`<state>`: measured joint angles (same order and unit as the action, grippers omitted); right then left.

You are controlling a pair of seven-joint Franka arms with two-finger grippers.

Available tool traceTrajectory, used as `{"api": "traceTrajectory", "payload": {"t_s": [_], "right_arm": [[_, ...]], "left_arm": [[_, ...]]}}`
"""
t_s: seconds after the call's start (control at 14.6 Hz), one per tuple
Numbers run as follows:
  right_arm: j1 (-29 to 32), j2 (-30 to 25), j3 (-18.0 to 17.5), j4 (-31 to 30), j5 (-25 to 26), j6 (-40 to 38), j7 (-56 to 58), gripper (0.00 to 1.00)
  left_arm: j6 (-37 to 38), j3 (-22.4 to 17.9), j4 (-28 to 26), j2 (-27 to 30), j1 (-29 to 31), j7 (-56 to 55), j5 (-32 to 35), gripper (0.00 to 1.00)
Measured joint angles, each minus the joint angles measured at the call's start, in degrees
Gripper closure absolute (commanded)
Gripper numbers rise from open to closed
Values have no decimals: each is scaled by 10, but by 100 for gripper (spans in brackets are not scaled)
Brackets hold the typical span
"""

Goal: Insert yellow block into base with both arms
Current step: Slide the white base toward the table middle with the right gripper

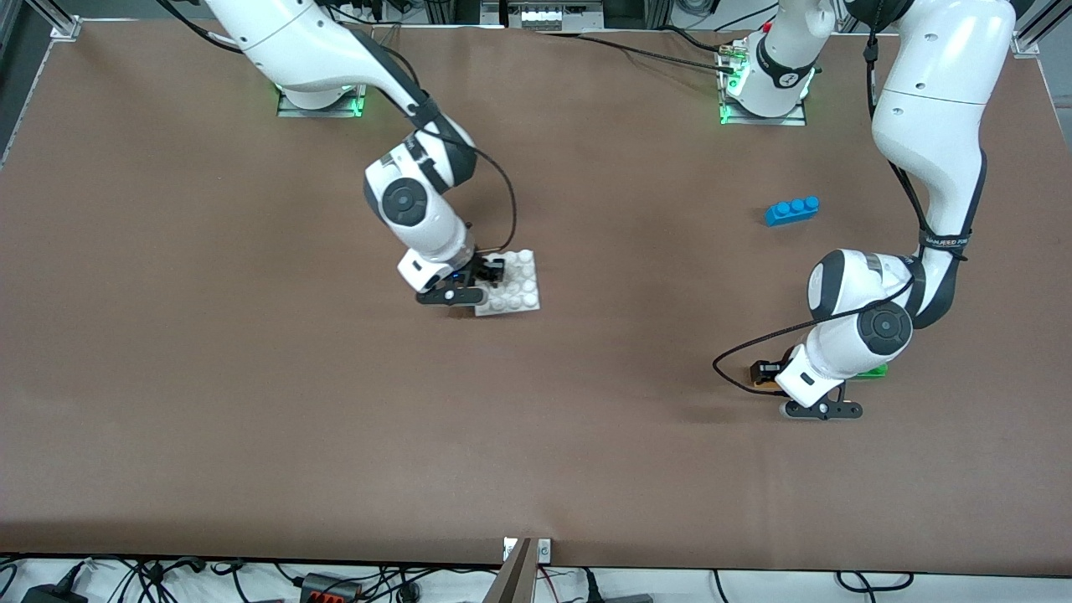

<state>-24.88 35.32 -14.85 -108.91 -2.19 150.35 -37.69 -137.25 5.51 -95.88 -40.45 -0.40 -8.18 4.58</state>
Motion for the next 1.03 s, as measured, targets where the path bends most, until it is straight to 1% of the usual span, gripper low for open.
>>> {"api": "traceTrajectory", "payload": {"t_s": [0.34, 0.48, 1.03], "right_arm": [[-40, 46, 0, 75, 0, 2, -78, 53], [-50, 57, 0, 92, 0, 2, -90, 53], [-55, 59, 0, 96, 0, 2, -107, 53]], "left_arm": [[4, 0, 0, 5, 0, 0, 0, 30], [12, 1, 0, 8, -1, 0, 0, 30], [25, 3, 0, 17, -1, 0, 0, 30]]}}
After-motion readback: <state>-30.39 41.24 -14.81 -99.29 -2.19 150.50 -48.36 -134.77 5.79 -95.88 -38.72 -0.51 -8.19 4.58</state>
